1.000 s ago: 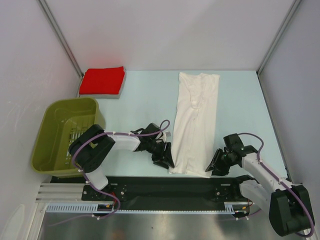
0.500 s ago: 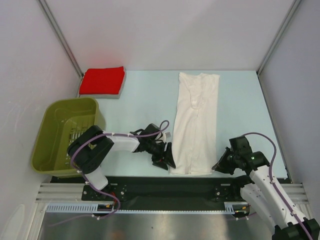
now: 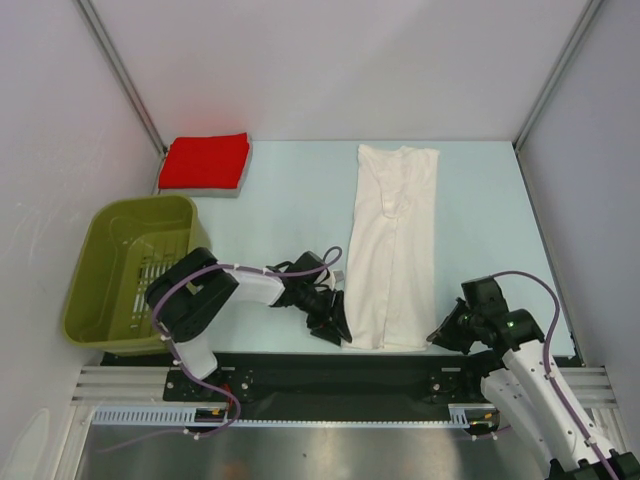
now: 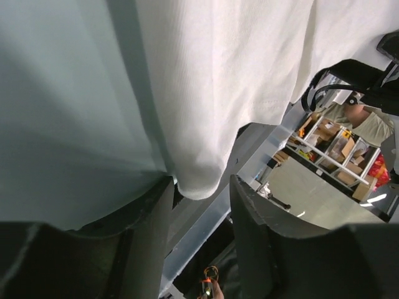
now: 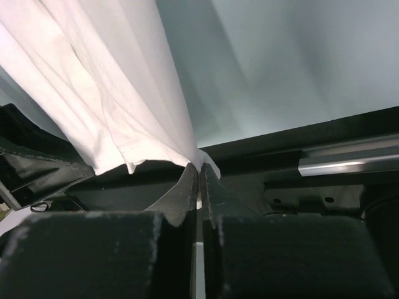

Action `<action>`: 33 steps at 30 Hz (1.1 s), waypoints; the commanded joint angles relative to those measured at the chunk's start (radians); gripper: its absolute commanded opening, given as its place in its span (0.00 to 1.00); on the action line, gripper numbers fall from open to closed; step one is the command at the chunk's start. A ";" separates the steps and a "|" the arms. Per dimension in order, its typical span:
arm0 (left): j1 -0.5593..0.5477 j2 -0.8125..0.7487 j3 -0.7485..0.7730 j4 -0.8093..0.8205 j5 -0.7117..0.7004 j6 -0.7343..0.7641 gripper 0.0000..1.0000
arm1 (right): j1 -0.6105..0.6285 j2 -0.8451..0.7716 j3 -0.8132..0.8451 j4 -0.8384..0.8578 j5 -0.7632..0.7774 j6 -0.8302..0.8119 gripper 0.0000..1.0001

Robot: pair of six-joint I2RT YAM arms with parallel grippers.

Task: Fold and stack the t-shirts
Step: Fold the tshirt

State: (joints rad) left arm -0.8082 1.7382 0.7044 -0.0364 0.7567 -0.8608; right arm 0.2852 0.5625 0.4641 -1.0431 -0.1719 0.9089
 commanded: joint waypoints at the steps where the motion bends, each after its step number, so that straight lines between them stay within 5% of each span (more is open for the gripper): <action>1: -0.020 0.061 0.013 -0.008 -0.073 0.002 0.45 | 0.000 -0.015 0.024 -0.034 0.015 0.015 0.00; 3: -0.022 0.086 0.014 0.033 -0.047 -0.027 0.37 | 0.000 -0.022 0.025 -0.035 0.015 0.016 0.00; 7: -0.023 0.098 0.024 0.101 -0.014 -0.075 0.00 | 0.000 -0.024 0.034 -0.032 0.012 0.008 0.00; 17: 0.041 -0.026 0.317 -0.181 -0.125 0.008 0.00 | -0.052 0.261 0.276 0.115 0.014 -0.123 0.00; 22: 0.159 0.087 0.487 -0.189 -0.083 -0.012 0.00 | -0.254 0.536 0.418 0.208 -0.073 -0.261 0.00; 33: 0.288 0.374 0.904 -0.152 -0.046 -0.110 0.00 | -0.374 1.107 0.884 0.295 -0.176 -0.393 0.00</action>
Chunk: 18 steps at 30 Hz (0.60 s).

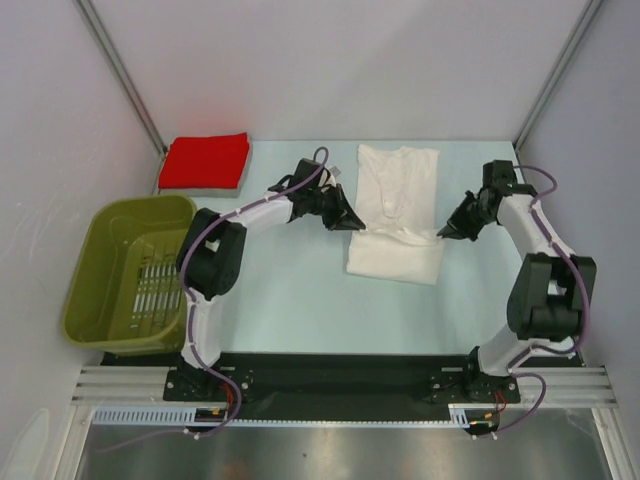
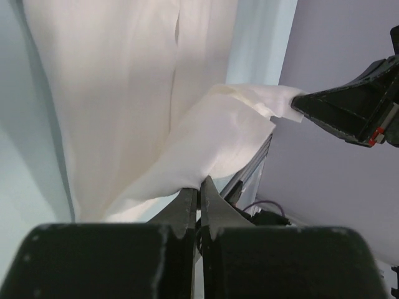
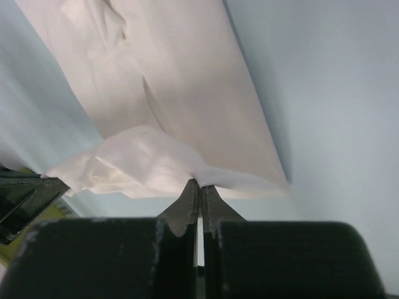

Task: Fold and stack the t-shirts
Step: Fold the tshirt

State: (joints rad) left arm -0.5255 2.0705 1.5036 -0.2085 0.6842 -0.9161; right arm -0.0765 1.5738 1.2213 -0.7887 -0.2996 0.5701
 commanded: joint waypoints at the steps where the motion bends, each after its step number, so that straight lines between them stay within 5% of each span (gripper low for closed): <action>1: 0.008 0.059 0.122 0.027 0.026 -0.055 0.00 | -0.012 0.126 0.153 0.045 -0.053 -0.053 0.00; 18: 0.074 0.237 0.283 0.115 0.015 -0.167 0.00 | -0.057 0.408 0.368 0.045 -0.124 -0.088 0.00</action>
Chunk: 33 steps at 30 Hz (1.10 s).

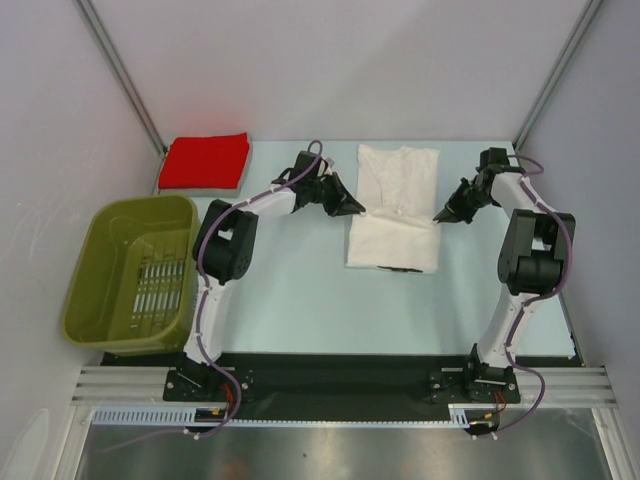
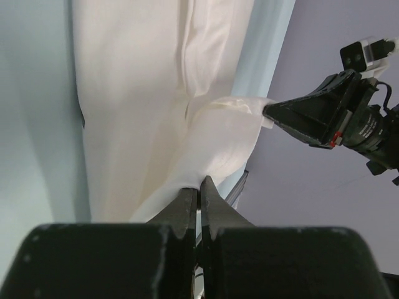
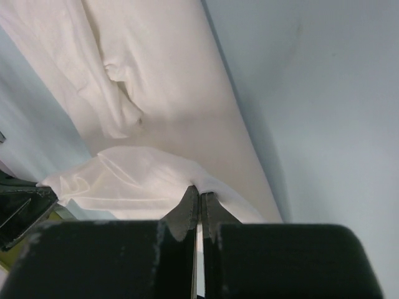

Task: Fold and stack the t-shirts
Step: Fold the tshirt

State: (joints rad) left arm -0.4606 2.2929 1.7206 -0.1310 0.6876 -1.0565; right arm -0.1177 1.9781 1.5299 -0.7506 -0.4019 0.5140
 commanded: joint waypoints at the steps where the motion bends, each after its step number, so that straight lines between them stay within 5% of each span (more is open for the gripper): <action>1: 0.010 0.022 0.071 0.036 0.013 -0.033 0.00 | -0.019 0.019 0.064 0.005 -0.025 -0.034 0.00; 8: 0.014 0.088 0.149 0.004 0.021 -0.036 0.04 | -0.023 0.103 0.134 -0.003 -0.049 -0.043 0.01; 11: 0.022 0.102 0.175 -0.051 -0.018 -0.013 0.07 | -0.025 0.152 0.177 -0.006 -0.061 -0.055 0.08; 15: 0.031 0.102 0.316 -0.260 -0.158 0.137 0.27 | -0.046 0.220 0.291 -0.042 -0.031 -0.084 0.24; 21: 0.025 -0.032 0.318 -0.386 -0.359 0.297 0.43 | -0.086 0.236 0.467 -0.176 0.043 -0.126 0.38; 26: -0.041 -0.121 0.254 -0.383 -0.314 0.391 0.45 | -0.043 0.075 0.288 -0.133 0.045 -0.131 0.41; 33: -0.141 -0.124 0.093 -0.290 -0.174 0.412 0.41 | 0.044 -0.110 -0.088 0.136 -0.043 -0.066 0.35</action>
State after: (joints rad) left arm -0.5598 2.1803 1.8919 -0.4618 0.4328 -0.6781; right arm -0.1081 1.9179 1.5223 -0.7635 -0.3927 0.4198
